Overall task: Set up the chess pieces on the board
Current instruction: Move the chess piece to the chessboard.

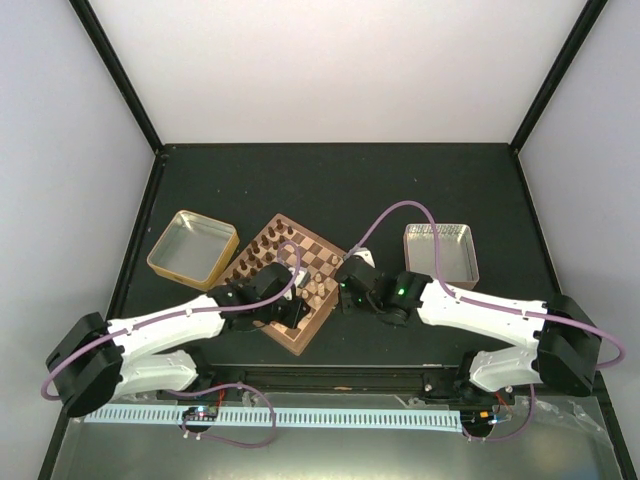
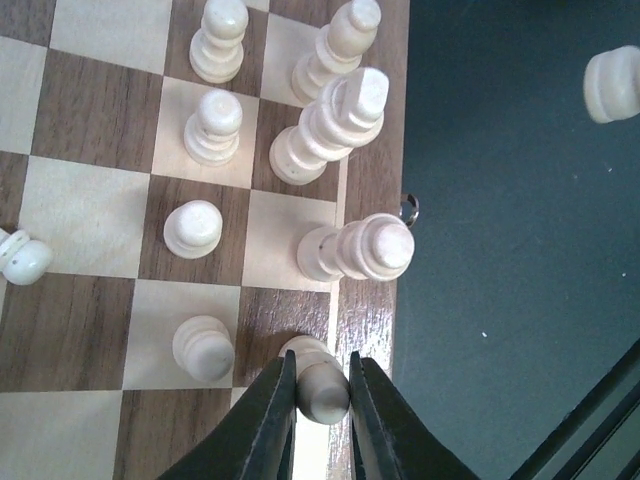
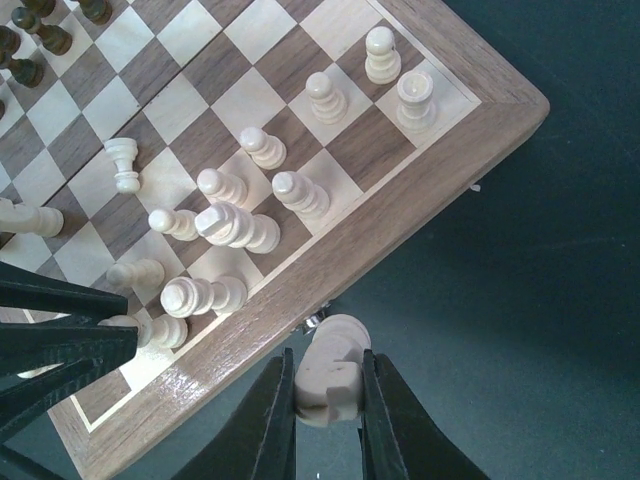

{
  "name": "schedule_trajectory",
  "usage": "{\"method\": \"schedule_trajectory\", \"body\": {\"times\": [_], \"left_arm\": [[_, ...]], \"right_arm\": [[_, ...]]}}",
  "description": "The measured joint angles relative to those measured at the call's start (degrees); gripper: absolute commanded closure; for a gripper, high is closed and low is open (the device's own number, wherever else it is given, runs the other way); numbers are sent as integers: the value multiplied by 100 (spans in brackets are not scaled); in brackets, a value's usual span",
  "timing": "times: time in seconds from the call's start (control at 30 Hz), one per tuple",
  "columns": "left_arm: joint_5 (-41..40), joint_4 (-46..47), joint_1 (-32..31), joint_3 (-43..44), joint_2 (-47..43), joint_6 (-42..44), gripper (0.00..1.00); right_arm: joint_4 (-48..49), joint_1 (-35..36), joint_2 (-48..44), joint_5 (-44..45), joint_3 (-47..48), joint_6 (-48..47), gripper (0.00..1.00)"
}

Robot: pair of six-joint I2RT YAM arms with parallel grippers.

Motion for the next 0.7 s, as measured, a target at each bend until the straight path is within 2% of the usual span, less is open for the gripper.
{"method": "schedule_trajectory", "body": {"times": [0.27, 0.57, 0.7], "left_arm": [[-11, 4, 0, 0, 83, 50, 65], [-68, -81, -2, 201, -236, 46, 60], [-195, -114, 0, 264, -614, 9, 54]], "right_arm": [[0, -2, -94, 31, -31, 2, 90], [138, -111, -588, -70, -214, 68, 90], [326, -348, -804, -378, -391, 201, 90]]}}
